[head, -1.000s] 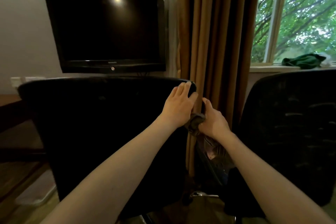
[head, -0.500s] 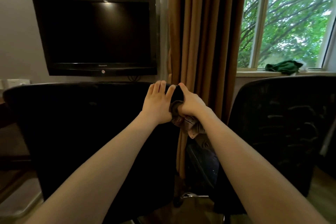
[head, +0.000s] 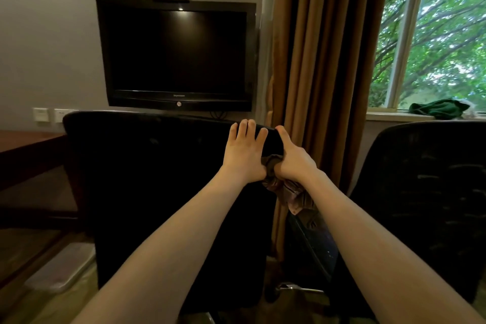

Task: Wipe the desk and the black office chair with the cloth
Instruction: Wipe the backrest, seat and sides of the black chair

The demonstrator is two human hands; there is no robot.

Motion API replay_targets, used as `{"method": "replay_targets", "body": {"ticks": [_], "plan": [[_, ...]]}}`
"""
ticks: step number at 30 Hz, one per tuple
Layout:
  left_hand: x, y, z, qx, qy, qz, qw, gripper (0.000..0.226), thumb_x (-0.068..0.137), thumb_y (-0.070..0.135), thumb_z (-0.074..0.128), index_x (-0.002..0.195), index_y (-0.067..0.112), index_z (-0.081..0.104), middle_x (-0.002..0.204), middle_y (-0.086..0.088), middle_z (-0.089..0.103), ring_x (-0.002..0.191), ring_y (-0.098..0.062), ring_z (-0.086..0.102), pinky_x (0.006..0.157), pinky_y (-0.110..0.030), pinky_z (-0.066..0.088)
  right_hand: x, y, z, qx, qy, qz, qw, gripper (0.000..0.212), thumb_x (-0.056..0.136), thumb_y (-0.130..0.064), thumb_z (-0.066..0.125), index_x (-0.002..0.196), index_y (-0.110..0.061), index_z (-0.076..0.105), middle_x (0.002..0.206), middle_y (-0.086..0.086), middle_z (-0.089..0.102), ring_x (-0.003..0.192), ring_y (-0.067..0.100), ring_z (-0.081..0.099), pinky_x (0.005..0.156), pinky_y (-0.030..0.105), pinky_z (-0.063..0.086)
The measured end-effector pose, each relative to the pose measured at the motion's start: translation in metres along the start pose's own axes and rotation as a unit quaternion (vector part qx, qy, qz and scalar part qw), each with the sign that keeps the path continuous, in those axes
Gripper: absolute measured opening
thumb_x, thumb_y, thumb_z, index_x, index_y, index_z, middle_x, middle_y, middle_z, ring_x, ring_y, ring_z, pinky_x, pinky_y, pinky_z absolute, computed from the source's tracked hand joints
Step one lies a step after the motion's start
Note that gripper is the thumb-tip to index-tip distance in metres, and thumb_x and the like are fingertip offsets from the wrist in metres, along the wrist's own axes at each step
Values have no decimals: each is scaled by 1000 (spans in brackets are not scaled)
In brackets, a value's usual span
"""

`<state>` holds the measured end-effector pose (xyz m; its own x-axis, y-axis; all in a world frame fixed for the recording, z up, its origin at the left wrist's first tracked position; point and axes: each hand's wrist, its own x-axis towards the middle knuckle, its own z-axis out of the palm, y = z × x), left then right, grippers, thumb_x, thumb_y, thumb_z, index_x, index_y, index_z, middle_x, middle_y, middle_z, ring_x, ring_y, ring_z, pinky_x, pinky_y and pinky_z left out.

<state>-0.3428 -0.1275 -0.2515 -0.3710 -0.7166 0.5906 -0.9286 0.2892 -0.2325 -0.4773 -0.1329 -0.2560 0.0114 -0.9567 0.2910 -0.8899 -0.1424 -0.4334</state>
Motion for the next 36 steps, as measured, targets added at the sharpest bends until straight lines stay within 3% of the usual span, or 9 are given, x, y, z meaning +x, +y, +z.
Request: {"method": "replay_targets", "body": {"ticks": [5, 12, 14, 17, 23, 31, 36], "plan": [[-13, -11, -5, 5, -7, -10, 1000, 78, 77, 37, 59, 141, 13, 21, 149, -17, 14, 140, -35, 9, 116, -46, 6, -14, -17, 2, 7, -10, 2, 1000, 91, 87, -11, 53, 148, -35, -11, 90, 12, 60, 64, 22, 56, 62, 36, 50], [-11, -17, -20, 1, -6, -29, 1000, 70, 83, 32, 55, 141, 14, 21, 145, -16, 24, 136, -35, 21, 114, -49, 11, -18, -28, -4, -20, -35, -14, 999, 93, 86, -10, 52, 147, -39, -11, 78, 7, 54, 59, 20, 52, 55, 33, 45], [-9, -16, -30, -8, -11, -38, 999, 70, 84, 30, 55, 142, 13, 20, 145, -18, 26, 135, -36, 24, 114, -49, 13, -23, -26, -13, -54, -38, -24, 998, 92, 86, -12, 54, 148, -40, -8, 83, 8, 57, 66, 22, 57, 59, 36, 49], [-4, -11, -41, -14, -6, -38, 999, 67, 85, 28, 54, 141, 11, 22, 144, -19, 27, 133, -36, 26, 113, -49, 17, -37, -12, -26, -74, -1, -21, 997, 92, 85, -12, 57, 149, -37, -4, 80, 6, 58, 65, 21, 57, 53, 32, 47], [16, 38, -41, -64, 0, 25, 998, 58, 87, 25, 52, 137, 10, 28, 140, -17, 33, 130, -35, 32, 108, -44, 26, -57, 37, -71, -37, 131, 57, 989, 94, 79, -14, 62, 151, -28, 3, 78, 2, 56, 63, 16, 53, 56, 29, 45], [53, 140, -33, -126, 42, 152, 979, 49, 90, 26, 50, 134, 9, 35, 131, -12, 45, 122, -30, 42, 99, -39, 36, -73, 119, -131, -188, 71, 148, 968, 101, 79, -16, 61, 150, -27, -10, 70, 2, 51, 58, 17, 51, 45, 26, 36], [93, 182, -19, -227, 10, 126, 966, 40, 97, 26, 42, 134, 11, 37, 134, -9, 45, 123, -27, 42, 99, -38, 35, -73, 178, -165, -181, 79, 226, 954, 101, 80, -16, 60, 150, -28, -12, 70, 5, 55, 57, 20, 53, 46, 27, 39]]}}
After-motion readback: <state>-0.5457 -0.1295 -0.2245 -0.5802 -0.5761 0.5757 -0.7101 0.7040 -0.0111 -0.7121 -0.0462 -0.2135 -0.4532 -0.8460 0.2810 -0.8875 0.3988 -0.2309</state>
